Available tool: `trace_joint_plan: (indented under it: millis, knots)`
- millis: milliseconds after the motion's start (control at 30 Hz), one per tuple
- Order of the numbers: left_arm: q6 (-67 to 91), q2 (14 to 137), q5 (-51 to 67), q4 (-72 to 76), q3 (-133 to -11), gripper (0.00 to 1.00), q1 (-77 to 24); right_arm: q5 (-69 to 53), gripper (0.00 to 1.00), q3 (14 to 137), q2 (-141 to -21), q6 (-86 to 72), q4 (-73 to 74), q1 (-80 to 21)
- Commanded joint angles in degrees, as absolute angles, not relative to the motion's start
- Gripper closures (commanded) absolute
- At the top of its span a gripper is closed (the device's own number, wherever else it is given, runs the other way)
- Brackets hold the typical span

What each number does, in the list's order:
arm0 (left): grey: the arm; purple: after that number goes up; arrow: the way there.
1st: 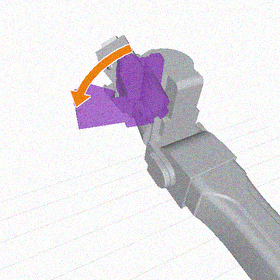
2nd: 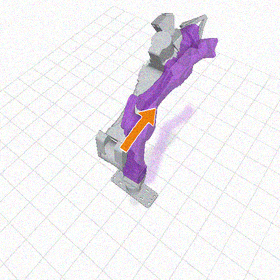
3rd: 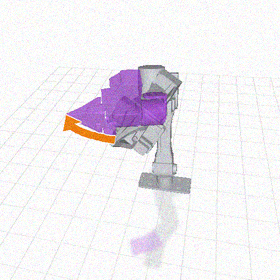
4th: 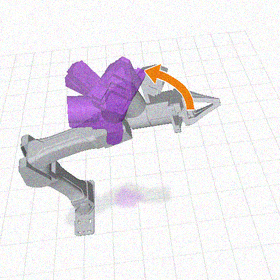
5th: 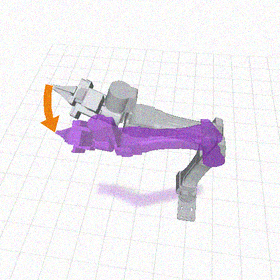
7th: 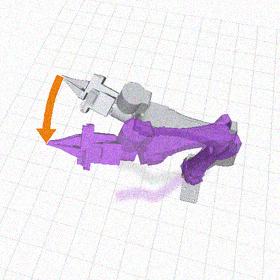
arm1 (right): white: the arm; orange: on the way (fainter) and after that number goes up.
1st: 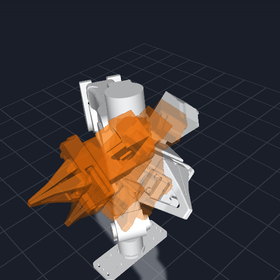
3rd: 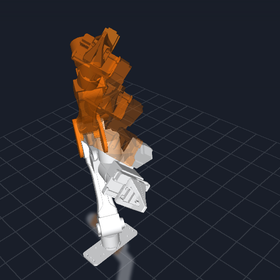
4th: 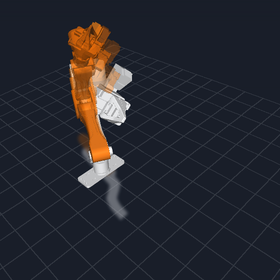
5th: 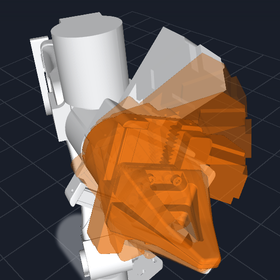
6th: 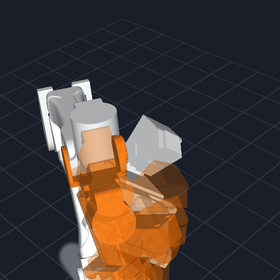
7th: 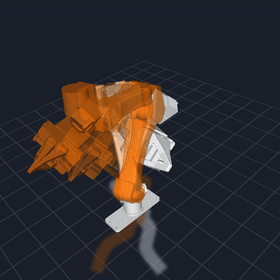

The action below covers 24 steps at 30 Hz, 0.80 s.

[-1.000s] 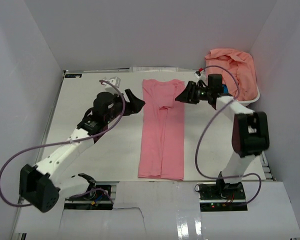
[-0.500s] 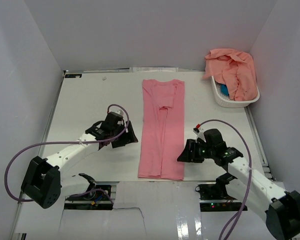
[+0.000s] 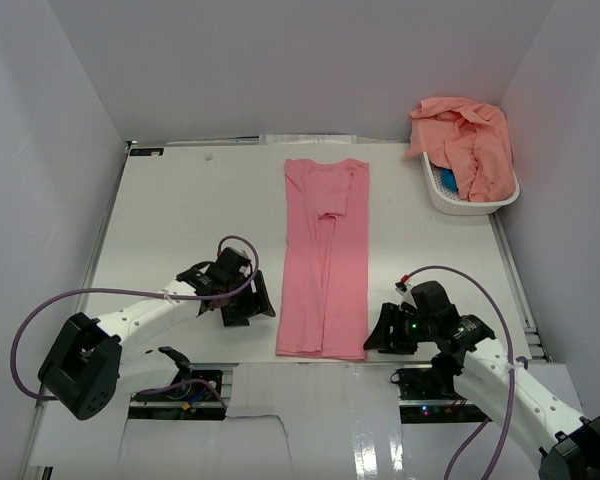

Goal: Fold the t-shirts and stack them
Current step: Rotate the tshirt 90 degrees, then grab the bottom of the folded rectangular tshirt with both arms

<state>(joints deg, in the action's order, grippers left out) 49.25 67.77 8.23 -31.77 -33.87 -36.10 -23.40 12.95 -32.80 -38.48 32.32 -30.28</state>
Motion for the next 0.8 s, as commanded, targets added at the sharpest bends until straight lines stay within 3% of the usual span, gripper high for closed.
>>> trace_joint_plan:
  millis: [0, 533, 633, 767]
  knots:
    - [52.91, 65.39, 9.32, -32.96, -31.82, 0.18, -38.23, -23.55, 0.41, 12.13, -31.03, -39.9, 35.59, -30.94]
    - [61.87, 63.99, 6.15, -31.21, -25.76, 0.18, -47.11, -24.61, 0.48, 5.8, -33.57, -43.41, 27.69, -34.89]
    - [62.49, 63.54, 6.15, -30.32, -24.97, 0.18, -47.11, -24.61, 0.53, 4.92, -35.33, -44.03, 25.14, -36.3]
    - [62.58, 63.81, 6.42, -29.71, -24.61, 0.19, -47.11, -23.73, 0.7, 4.48, -36.12, -44.82, 23.91, -37.35]
